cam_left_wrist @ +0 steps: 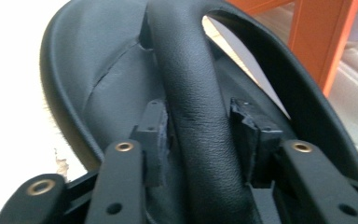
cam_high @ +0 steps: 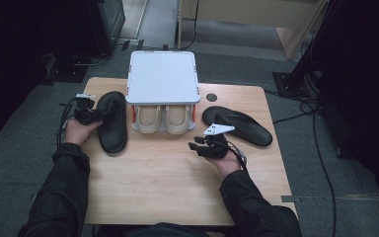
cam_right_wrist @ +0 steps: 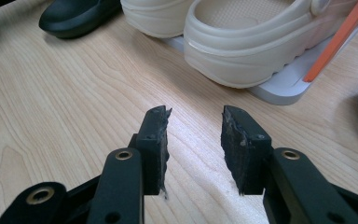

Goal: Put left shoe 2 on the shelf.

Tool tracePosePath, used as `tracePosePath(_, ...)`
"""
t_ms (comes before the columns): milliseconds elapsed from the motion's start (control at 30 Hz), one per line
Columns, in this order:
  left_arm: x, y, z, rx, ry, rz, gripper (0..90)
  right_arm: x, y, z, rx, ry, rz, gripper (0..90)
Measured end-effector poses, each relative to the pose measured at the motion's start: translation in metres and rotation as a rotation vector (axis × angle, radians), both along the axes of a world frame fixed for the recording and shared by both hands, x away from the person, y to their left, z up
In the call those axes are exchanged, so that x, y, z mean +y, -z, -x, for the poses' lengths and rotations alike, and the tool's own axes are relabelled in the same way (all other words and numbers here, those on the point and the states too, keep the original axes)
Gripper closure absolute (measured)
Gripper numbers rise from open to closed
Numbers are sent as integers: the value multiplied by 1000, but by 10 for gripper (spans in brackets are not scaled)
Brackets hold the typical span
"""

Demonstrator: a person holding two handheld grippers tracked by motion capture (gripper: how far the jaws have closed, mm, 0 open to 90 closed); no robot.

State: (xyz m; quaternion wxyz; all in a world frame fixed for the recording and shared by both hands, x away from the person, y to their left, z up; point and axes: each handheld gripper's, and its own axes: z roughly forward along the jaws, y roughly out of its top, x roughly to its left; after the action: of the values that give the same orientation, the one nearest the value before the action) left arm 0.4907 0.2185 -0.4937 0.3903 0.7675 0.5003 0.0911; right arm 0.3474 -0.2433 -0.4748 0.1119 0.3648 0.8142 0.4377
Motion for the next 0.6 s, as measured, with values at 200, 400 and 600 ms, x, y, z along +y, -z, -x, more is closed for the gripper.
tracePosePath(200,1,-2,0,16,-18,18,645,0,0,0,-5,-2,2,617)
tracePosePath(400,1,-5,2,23,-29,16,680,0,0,-1,-6,-2,1,617)
tracePosePath(600,6,-7,4,49,-63,50,682,1,0,-2,-7,-3,-4,617)
